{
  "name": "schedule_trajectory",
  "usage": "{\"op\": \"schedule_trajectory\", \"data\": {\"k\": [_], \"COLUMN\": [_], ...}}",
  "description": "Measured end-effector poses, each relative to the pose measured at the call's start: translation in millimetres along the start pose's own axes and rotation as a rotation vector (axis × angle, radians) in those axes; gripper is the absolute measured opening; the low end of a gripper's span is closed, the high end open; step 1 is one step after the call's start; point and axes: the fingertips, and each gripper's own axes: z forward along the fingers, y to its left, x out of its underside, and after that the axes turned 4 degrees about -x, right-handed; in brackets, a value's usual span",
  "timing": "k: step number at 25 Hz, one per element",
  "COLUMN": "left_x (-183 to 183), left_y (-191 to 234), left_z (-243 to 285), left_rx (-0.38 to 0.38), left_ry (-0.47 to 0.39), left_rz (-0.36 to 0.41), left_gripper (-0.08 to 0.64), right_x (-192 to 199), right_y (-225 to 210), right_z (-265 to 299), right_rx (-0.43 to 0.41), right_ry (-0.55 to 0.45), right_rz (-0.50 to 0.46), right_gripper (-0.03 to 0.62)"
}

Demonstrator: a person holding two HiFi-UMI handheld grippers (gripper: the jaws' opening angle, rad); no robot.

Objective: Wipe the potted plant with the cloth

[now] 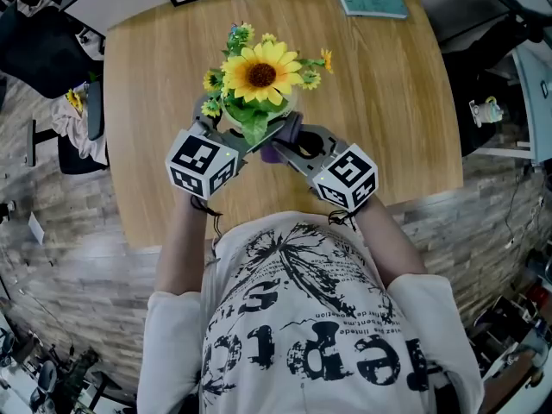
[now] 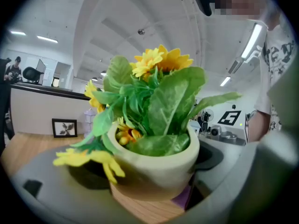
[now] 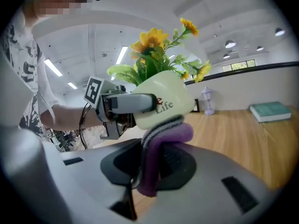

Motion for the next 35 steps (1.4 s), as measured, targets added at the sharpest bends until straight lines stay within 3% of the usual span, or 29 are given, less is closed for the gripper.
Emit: {"op": "schedule_trajectory", "data": {"k": [6,14,23,29,35], "left_x": [9,49,97,139,169], "left_y": [0,2,-18,-19,-15], "left_z": [0,8,34,53,63], "left_rx": [0.013,0.050,0.137,0.215,0.271], "left_ry": [0.019,0.089,0.169,0.244,0.288], "left_rz": [-0.008,0.034,0.073,0.097,0.127], "left_gripper": [0.518,0.518,0.520,0.520,0.520], "right_x": [0,9,-14,-35,-28], "right_y": [-24,-81,-133,-148,-152], "right_z": [-14,-48,-113,-106,-89], "right_rx": [0.073,0.278,0.547,0.606,0.612], "right_ry": [-0.016,-0.059,-0.114,-0.116,-0.096], "right_rz": [0.033,0.112,0.032,-0.060,-0.078], "right_gripper": [0.075,0.074,0.074,0.074,0.075]}}
